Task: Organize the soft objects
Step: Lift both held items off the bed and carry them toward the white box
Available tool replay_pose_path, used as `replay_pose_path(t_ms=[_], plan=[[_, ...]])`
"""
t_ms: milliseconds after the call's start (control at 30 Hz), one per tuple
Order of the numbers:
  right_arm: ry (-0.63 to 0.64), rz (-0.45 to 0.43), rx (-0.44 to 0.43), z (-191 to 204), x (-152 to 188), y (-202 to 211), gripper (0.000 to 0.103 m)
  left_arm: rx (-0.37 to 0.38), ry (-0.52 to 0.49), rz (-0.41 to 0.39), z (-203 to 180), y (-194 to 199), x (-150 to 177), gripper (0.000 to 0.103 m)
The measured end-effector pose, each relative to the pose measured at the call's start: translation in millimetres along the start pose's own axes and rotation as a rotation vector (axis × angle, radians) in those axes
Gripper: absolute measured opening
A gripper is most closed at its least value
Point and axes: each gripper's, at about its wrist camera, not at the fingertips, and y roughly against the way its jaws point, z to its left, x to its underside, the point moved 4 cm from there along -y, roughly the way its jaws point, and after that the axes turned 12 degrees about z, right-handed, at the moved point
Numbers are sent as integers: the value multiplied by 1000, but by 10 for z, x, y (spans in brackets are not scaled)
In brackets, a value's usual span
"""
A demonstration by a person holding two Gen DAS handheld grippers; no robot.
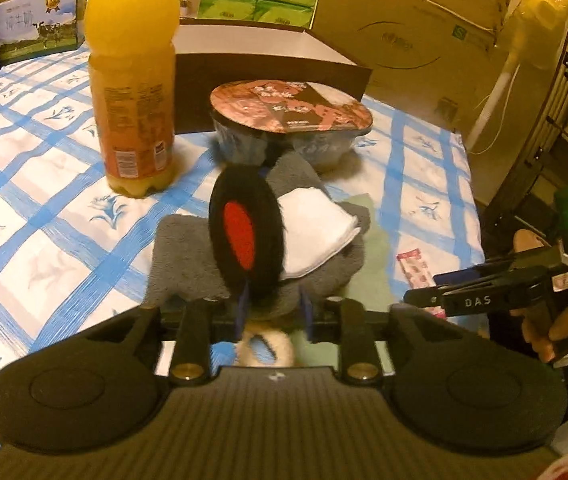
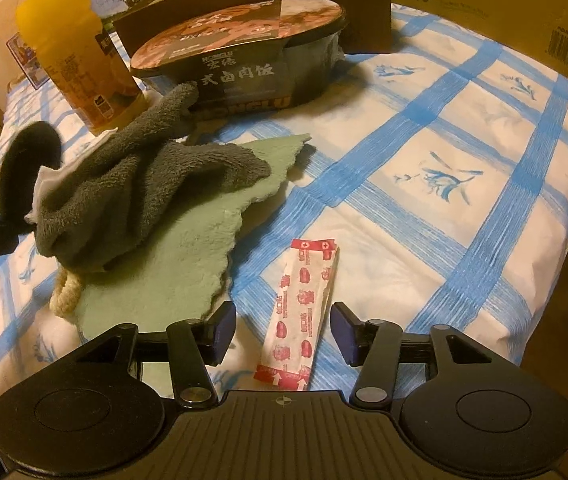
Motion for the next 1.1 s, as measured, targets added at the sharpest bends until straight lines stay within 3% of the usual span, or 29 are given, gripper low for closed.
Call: replay_pose_path(t_ms=[300, 433, 633, 667, 700, 800, 967, 1100], plan=[[-20, -7, -17, -51, 32, 17, 53, -1, 9, -43, -114, 65, -204, 32], [-34, -14, -20, -86, 17, 17, 53, -74, -34, -72, -95, 90, -352, 33], [-50, -28, -11, -123, 1, 23, 53, -144, -152, 14, -140, -195, -348, 33], [-51, -29, -8, -129, 0, 24, 53, -158, -163, 22, -138, -249, -326, 30], [-52, -30, -5, -135, -1, 30, 53, -173, -168, 30, -129, -298, -306, 19], [-55, -31, -1, -146, 1, 49, 53, -174, -151, 35, -79, -345, -262, 11], [-7, -44, 15, -71, 9, 62, 53, -188, -96, -41, 22, -144, -259, 9], [21, -44, 84, -1, 21, -17, 53, -195, -31, -85, 152, 53, -251, 9]])
